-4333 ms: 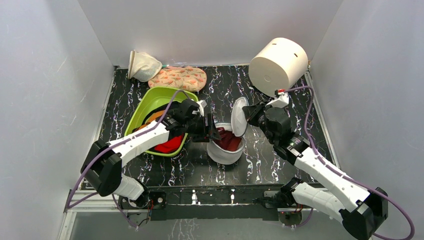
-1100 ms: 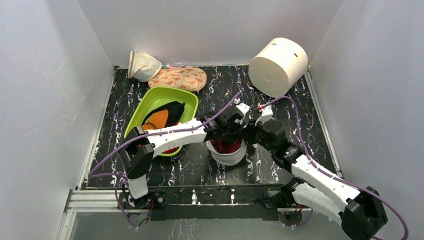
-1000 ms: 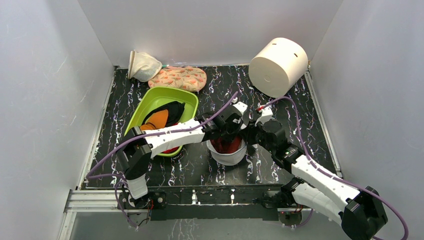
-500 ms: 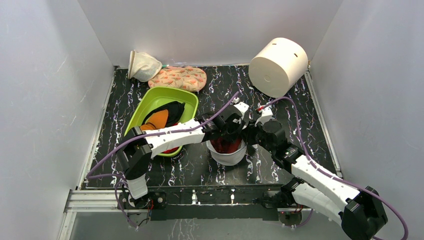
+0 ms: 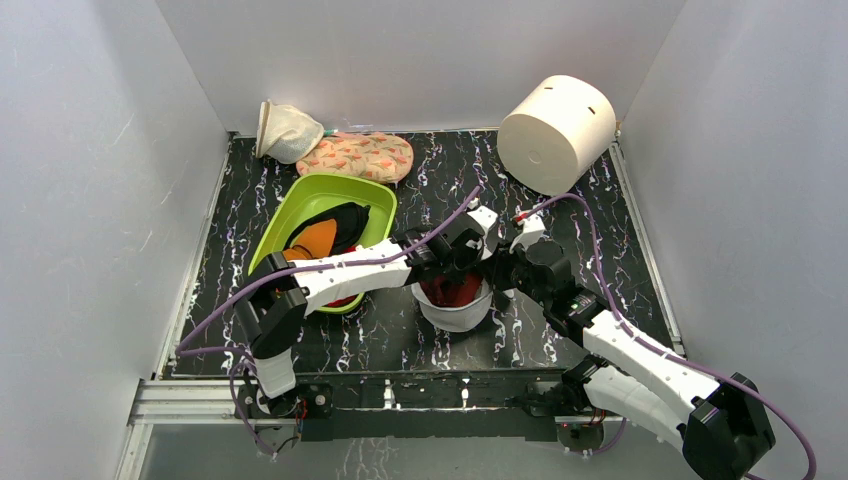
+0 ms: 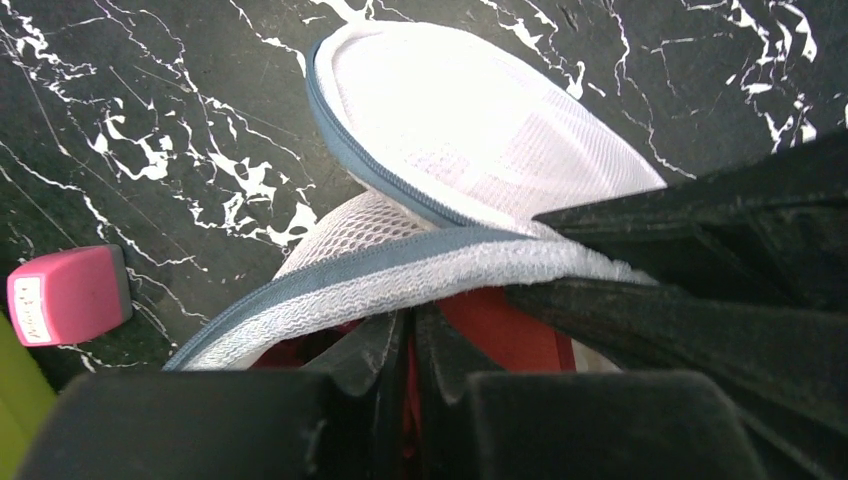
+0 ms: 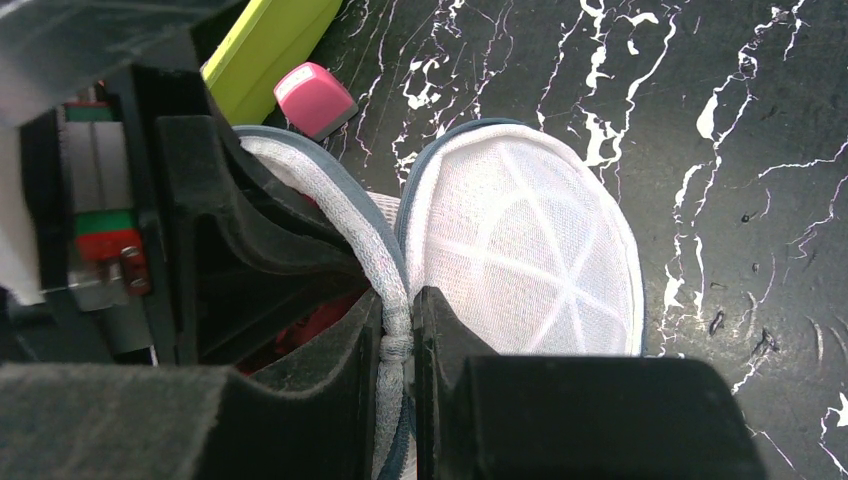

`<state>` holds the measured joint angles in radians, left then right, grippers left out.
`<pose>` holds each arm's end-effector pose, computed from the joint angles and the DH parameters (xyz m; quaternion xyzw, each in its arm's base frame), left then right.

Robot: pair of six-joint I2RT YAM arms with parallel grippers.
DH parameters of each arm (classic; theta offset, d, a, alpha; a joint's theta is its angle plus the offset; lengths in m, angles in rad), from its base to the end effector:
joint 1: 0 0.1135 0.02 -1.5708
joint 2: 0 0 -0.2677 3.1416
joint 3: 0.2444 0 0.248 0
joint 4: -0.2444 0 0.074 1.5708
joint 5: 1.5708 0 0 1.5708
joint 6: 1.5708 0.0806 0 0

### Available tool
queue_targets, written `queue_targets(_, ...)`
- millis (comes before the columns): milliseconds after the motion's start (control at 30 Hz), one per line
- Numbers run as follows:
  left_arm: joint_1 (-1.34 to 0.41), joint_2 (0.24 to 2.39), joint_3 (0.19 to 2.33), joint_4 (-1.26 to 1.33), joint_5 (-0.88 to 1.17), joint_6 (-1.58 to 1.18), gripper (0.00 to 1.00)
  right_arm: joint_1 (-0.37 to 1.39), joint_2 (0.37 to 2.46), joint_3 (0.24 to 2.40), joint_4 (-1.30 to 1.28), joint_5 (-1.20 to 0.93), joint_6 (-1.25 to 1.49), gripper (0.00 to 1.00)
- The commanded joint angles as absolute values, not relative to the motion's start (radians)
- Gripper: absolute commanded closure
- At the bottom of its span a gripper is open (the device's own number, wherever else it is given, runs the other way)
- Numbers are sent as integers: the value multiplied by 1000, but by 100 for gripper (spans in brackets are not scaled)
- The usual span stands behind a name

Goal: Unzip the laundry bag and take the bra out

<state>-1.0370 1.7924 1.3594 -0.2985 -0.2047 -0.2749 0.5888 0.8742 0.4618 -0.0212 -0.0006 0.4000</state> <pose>0.2361 -0.3672 0.2260 0.2992 0.8588 -0.1733 0.3781 0.1938 0.1295 0.2124 -0.0796 0.8389 0.2557 0.4739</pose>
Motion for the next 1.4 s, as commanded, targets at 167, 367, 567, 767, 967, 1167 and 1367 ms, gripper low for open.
queue_targets(167,-1038,1542,1274,-281,-195,-206,100,587,854,469,46,2,413,100)
queue_targets(367,-1040,1350,1214,-225,-176,-161,100,587,860,477,29,27,406,100)
queue_targets(567,-1040,1229,1251,-242,-227,-107,100,588,865,484,16,41,409,100)
queue_targets(767,-1040,1178,1344,-274,-272,-70,100,587,860,482,13,43,419,100)
queue_targets(967,-1041,1184,1448,-317,-283,-53,100,588,857,490,-4,46,419,100)
queue_targets(1167,-1040,1221,1606,-340,-277,3,100,587,868,492,-8,44,419,100)
queue_targets(1367,-1040,1259,1748,-322,-300,63,100,587,886,494,1,45,422,100)
